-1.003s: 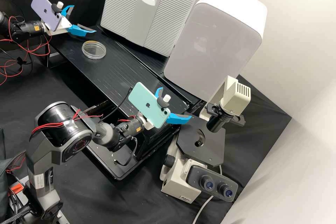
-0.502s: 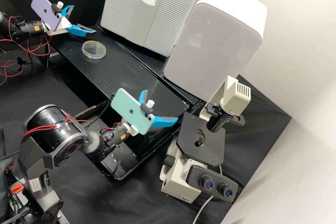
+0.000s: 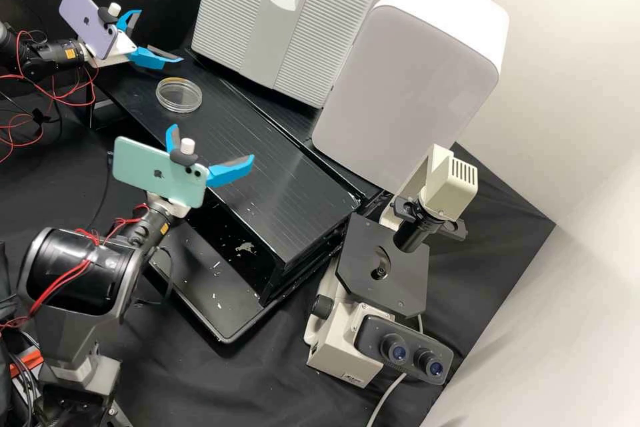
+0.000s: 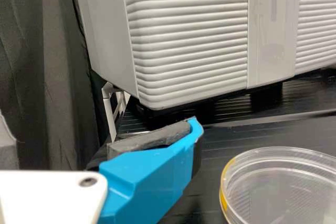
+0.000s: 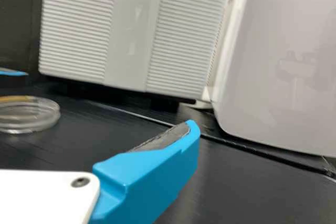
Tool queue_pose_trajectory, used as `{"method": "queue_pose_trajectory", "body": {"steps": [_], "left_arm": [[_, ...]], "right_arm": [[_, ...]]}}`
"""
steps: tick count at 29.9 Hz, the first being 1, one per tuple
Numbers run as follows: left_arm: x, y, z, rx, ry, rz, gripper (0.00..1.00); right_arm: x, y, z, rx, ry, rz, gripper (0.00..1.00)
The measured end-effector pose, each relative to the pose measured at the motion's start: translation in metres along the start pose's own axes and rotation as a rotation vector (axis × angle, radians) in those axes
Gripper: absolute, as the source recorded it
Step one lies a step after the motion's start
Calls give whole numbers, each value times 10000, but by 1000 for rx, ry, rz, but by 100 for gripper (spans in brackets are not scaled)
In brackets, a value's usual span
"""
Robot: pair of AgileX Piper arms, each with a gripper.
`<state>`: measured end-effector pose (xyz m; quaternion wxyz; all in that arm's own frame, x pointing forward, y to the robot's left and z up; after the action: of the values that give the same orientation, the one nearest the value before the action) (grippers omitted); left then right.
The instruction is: Slide the petri dish to the right
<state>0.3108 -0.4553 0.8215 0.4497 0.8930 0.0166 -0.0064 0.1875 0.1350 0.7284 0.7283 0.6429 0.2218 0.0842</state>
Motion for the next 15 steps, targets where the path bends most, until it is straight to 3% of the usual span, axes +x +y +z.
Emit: {"method": "queue_pose_trajectory", "body": {"steps": [5,11,15], "left_arm": [[0,0,0,0,0,0,100],[0,0,0,0,0,0,100],[0,0,0,0,0,0,100]], "right_arm": [[56,-85,-320,-24,61,0,100],[170,-187,-601,-66,112,-11,100],[319,-240,-702,-66,108,-30,100]]}}
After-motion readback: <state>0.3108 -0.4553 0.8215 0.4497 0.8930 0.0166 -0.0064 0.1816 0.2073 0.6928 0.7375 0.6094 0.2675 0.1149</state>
